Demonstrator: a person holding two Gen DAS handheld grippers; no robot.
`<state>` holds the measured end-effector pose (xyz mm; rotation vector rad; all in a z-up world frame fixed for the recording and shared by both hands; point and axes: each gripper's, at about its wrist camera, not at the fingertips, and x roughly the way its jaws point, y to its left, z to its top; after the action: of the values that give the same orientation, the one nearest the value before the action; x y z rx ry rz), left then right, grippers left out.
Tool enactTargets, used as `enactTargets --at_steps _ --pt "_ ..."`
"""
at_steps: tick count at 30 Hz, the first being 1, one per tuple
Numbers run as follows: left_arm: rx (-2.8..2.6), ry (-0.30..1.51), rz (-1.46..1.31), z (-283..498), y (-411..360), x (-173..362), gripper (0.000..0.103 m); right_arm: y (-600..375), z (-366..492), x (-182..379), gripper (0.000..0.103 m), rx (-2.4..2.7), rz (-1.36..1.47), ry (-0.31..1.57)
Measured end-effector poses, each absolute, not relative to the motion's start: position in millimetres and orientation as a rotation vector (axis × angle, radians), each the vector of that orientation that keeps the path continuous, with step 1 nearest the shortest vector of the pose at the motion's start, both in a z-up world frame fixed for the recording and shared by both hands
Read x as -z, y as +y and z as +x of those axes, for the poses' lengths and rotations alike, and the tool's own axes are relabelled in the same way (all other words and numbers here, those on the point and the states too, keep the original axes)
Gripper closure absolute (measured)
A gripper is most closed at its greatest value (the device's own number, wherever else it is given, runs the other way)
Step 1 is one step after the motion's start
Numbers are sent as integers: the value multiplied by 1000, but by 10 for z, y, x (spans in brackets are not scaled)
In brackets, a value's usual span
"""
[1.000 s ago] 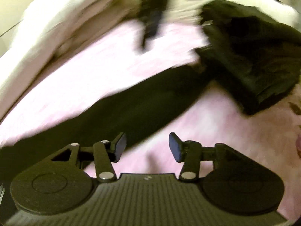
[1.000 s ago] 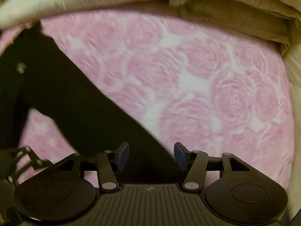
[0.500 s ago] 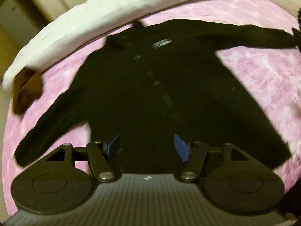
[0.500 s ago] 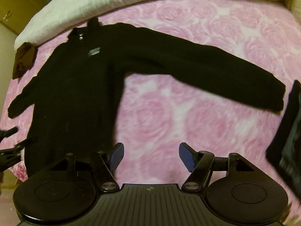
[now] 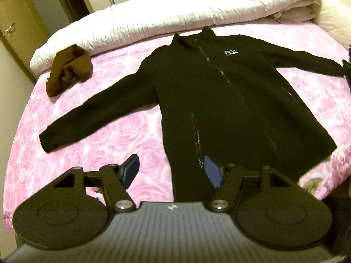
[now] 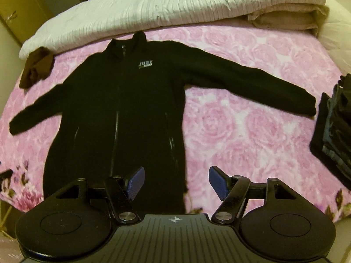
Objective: Fold clothes
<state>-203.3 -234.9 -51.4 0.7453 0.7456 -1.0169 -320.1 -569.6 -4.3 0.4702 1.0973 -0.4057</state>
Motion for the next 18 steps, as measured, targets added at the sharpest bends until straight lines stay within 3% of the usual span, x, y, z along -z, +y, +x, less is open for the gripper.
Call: enactTargets --at_steps 18 --pt "881 752 645 -2302 -1998 80 40 -5472 -3493 -244 34 354 433 1006"
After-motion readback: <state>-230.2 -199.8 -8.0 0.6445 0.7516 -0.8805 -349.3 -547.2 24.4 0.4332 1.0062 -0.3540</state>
